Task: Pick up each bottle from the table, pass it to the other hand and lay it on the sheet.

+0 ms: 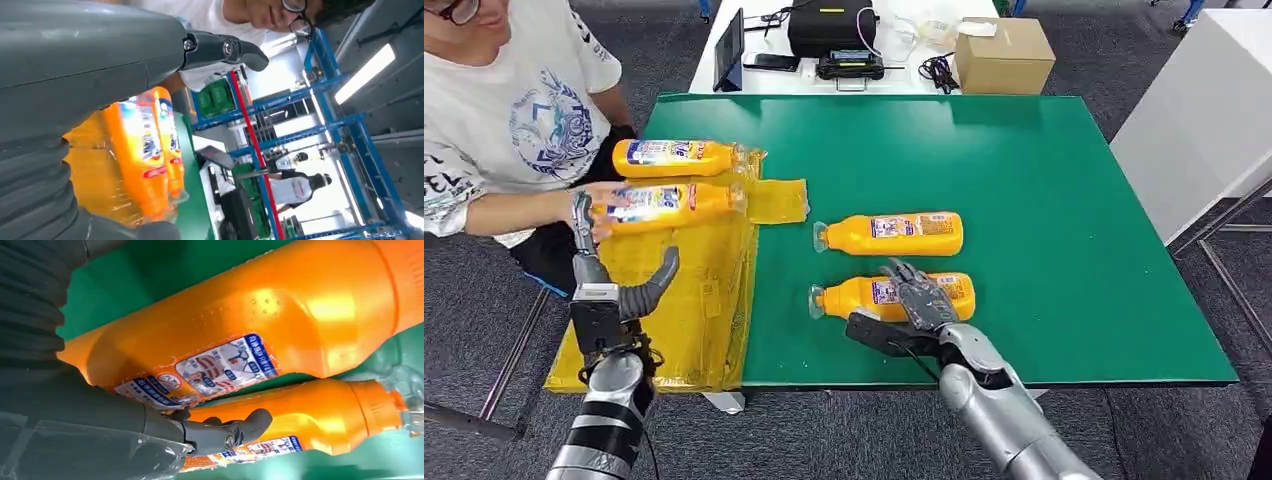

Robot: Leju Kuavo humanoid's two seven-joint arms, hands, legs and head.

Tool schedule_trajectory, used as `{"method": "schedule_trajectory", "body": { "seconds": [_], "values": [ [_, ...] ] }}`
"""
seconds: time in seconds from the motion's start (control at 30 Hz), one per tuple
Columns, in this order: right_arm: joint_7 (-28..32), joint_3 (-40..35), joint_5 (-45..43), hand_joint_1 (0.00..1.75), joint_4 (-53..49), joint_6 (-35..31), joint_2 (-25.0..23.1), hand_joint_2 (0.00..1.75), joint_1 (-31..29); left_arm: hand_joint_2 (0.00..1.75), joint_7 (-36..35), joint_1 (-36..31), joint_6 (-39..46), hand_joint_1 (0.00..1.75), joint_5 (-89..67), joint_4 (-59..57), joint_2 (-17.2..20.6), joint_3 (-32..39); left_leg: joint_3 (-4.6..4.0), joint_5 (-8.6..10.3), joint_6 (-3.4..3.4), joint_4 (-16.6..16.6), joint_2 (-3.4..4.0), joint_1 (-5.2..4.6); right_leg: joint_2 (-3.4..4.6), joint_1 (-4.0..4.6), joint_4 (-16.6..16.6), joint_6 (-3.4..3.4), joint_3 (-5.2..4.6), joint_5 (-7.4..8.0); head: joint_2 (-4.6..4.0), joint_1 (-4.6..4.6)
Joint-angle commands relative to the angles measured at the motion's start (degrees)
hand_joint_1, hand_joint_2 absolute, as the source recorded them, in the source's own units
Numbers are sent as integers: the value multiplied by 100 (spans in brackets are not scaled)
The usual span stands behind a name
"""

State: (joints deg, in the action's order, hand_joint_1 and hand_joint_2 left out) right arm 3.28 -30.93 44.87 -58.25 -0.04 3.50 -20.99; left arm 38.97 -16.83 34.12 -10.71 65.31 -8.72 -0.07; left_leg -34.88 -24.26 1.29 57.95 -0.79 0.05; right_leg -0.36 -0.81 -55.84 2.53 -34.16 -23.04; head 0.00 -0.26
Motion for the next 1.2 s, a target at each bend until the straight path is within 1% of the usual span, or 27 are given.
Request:
{"method": "schedule_trajectory", "body": {
  "seconds": [0.03,0.23,0.4,0.5,0.7,1.03,1.2],
  "values": [
    [-14,-289,-4,0,587,61,143,175,-219,175,103,-296,-17,0,41,-489,70,-100,13,-2,-5,-4,0,3,-2,3,4,-6,14,-2,0,-2],
    [-137,-415,36,0,716,121,364,175,-423,175,103,-373,-98,0,14,-762,54,-192,16,-2,-4,-3,-5,2,-8,3,4,-6,18,-3,0,0],
    [-147,-403,23,0,652,140,438,175,-478,175,103,-383,-144,0,30,-821,36,-208,18,-4,-5,-1,-4,3,-7,4,3,-7,21,-5,0,0],
    [-108,-405,-134,0,470,354,564,175,-533,175,103,-422,-160,0,30,-940,29,-226,19,-5,-6,-2,1,2,-2,3,3,-8,21,-5,0,-2],
    [-225,-480,-186,0,380,422,738,175,-491,175,103,-423,-220,0,46,-1009,7,-271,10,-1,-3,0,-5,-1,-6,1,1,-4,11,-2,0,-2],
    [-251,-482,-218,0,376,438,759,175,-459,175,103,-439,-228,0,40,-1043,0,-281,17,-5,-7,1,-2,3,-5,5,4,-8,20,-4,0,-2],
    [-285,-598,-309,0,512,758,932,175,-414,175,103,-498,-265,0,47,-1129,-21,-327,11,-1,-3,1,-11,2,-12,4,3,-4,16,-3,0,-2]
  ]
}}
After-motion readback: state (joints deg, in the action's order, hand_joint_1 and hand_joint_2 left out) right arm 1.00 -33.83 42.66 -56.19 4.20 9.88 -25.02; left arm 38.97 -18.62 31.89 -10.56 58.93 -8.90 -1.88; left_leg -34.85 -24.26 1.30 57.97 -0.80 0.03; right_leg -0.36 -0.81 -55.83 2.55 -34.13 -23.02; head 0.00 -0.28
